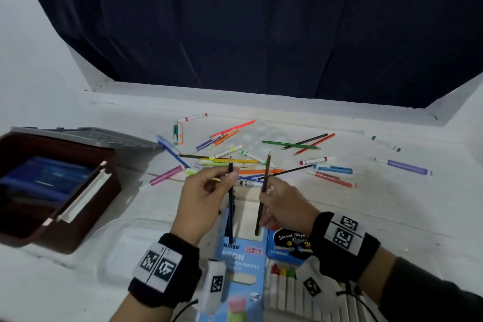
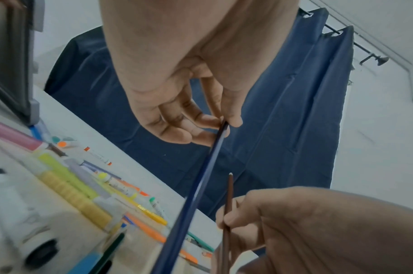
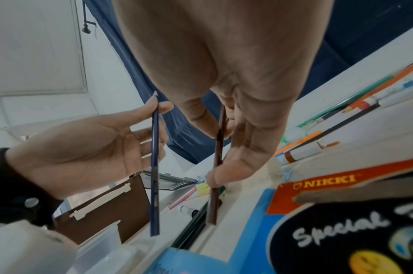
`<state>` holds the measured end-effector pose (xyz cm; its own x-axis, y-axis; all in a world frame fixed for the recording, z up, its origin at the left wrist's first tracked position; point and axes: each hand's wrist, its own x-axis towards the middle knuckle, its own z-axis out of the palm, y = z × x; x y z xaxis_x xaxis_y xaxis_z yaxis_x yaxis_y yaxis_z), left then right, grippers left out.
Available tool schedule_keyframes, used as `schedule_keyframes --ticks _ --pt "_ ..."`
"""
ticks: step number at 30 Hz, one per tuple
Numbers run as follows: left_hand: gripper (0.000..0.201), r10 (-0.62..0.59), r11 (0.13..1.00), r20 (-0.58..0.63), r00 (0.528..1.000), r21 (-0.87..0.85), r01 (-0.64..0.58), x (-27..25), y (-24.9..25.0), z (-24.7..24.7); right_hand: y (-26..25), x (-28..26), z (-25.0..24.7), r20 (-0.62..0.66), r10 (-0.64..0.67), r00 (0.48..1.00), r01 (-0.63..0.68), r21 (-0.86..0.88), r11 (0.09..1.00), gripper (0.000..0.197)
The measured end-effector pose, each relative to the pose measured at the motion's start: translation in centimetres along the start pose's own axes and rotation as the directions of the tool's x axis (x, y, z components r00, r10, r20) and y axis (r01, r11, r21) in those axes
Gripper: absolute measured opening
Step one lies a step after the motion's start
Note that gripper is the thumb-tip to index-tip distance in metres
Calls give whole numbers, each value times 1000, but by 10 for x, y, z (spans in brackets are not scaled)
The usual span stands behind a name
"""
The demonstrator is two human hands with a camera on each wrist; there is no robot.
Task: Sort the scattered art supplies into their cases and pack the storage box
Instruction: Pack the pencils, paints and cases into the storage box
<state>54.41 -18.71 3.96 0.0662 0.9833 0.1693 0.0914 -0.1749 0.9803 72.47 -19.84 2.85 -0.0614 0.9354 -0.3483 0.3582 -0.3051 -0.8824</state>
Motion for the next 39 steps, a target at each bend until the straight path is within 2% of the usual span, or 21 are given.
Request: schedule_keyframes --ticks 3,7,9,12,14,15,18,20,22,23,25,27,29,31,34,37,39 --pt "10 40 997 8 999 61 -40 16 -1 6 -3 9 1 -14 -21 1000 20 -25 999 3" --pt "13 75 970 47 996 227 -84 31 -18 15 -2 20 3 41 19 999 -18 -34 999 6" --pt "17 58 936 102 993 340 -90 36 -31 19 1 25 6 98 52 994 -47 -48 998 14" --pt "29 12 867 197 980 487 -108 43 -45 21 3 30 10 164 93 982 -91 -25 996 19" --pt "41 -45 814 252 967 571 -110 45 -50 19 2 32 12 182 112 977 -108 -29 994 6" --pt "42 -83 771 286 955 625 -120 45 -51 19 0 32 12 185 114 976 -108 -39 993 5" --pt "26 -193 631 384 903 754 -185 40 -52 17 -1 33 13 195 102 976 -87 -86 993 14" --pt "23 -249 589 397 883 786 -187 34 -47 15 1 35 13 198 92 976 -60 -162 985 12" --pt "32 -253 599 410 876 778 -191 28 -44 13 3 35 11 174 78 982 -20 -312 950 6" --pt "33 -243 619 412 878 763 -187 24 -43 13 5 35 11 146 75 986 -20 -346 938 16" --pt "32 -204 648 395 896 741 -179 12 -40 10 7 30 11 100 4 995 34 -379 925 21" --pt "31 -180 655 381 907 735 -178 -1 -38 7 6 22 10 92 -179 980 199 -565 800 22" --pt "31 -196 644 394 898 742 -185 -13 -38 5 12 18 11 180 -298 937 335 -700 630 36" --pt "28 -197 615 422 885 756 -224 -23 -39 1 19 17 14 266 -311 912 396 -763 510 46" --pt "32 -174 609 457 873 746 -269 -33 -45 -7 24 9 21 320 -234 918 393 -807 441 54" --pt "39 -143 641 480 866 711 -289 -41 -51 -14 28 1 30 412 -242 878 474 -817 329 51" --pt "37 -109 654 503 858 686 -319 -45 -53 -18 32 0 36 444 -221 868 495 -801 337 44"
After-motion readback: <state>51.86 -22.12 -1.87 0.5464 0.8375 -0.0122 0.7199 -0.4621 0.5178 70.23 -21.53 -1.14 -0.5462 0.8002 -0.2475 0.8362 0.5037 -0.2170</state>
